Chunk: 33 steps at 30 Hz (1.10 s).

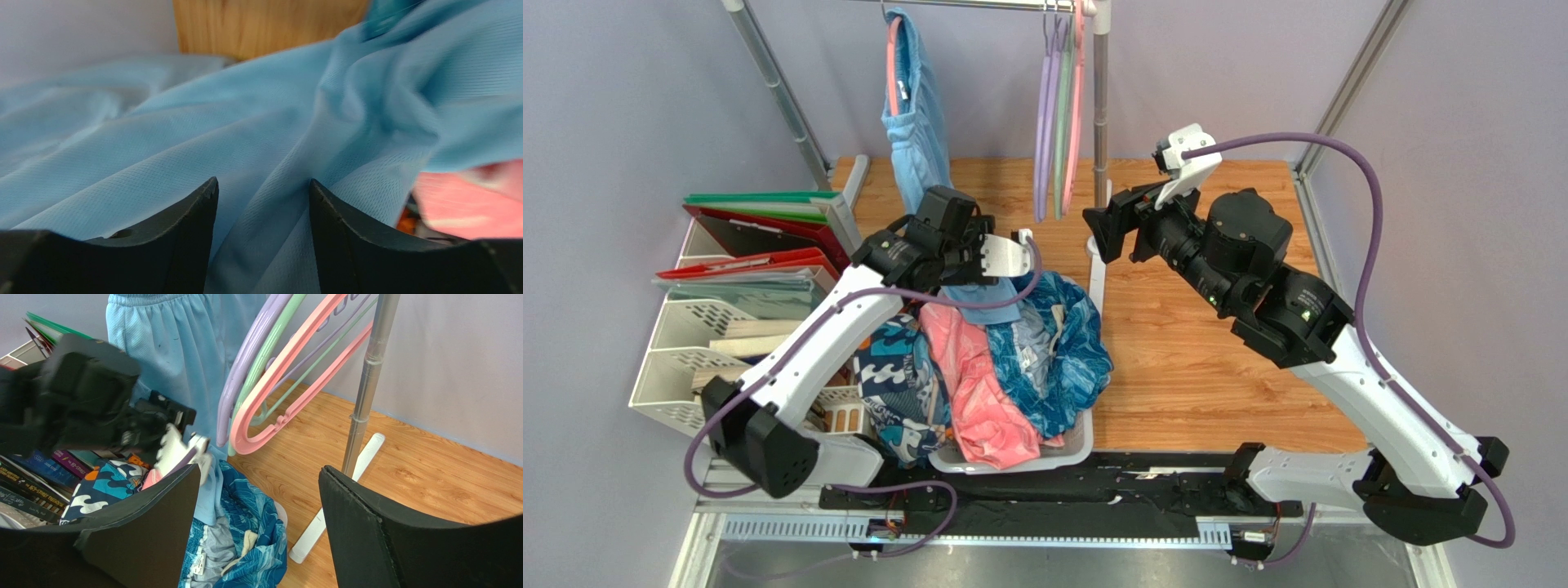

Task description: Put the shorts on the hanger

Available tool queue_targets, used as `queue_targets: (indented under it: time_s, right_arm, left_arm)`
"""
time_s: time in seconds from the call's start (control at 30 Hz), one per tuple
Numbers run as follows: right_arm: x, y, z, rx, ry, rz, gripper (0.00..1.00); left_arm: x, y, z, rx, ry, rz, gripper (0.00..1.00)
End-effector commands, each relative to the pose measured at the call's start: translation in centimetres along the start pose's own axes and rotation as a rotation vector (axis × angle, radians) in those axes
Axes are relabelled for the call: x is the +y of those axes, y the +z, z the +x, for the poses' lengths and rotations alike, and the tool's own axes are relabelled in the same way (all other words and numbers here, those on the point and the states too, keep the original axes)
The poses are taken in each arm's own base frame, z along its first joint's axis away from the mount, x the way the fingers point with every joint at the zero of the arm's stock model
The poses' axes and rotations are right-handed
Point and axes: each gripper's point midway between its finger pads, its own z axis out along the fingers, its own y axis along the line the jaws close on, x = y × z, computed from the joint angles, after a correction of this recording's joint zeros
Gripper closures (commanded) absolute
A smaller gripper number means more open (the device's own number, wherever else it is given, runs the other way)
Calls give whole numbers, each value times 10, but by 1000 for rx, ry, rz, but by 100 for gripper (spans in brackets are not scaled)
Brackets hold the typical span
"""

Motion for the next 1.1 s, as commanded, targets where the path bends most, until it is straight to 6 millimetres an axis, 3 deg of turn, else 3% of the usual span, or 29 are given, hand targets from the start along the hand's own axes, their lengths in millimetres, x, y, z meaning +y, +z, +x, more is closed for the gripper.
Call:
queue_targets:
  time_s: [0.0, 0.03, 0.13, 0.27, 0.5, 0.63, 0.7, 0.9, 1.07]
  right_arm:
    - [-11, -9, -10, -34, -12, 34, 25]
    - [-12, -9, -8, -31, -15, 36, 25]
    - [-15, -9, -7, -31, -17, 45, 25]
    - [-15, -9, -7, -32, -12, 40, 25]
    - [-18, -9, -7, -32, -13, 50, 25]
    - [-21, -9, -6, -31, -13, 56, 25]
    - [-20, -9, -5, -28, -12, 53, 25]
    - [-19, -5, -1, -20, -10, 46, 25]
    - [-15, 0, -2, -16, 3, 39, 25]
  left_arm:
    - [69, 13, 42, 161, -35, -173, 41]
    - [79, 14, 58, 199, -70, -200, 41]
    - [98, 14, 79, 258, -98, -270, 40]
    - [108, 20, 97, 331, -110, -311, 39]
    - [127, 31, 150, 481, -175, -341, 41]
    - [143, 32, 164, 526, -203, -365, 42]
    - [144, 30, 156, 494, -230, -338, 42]
    - [156, 10, 65, 114, -245, -328, 39]
    - [187, 8, 31, -25, -372, -344, 42]
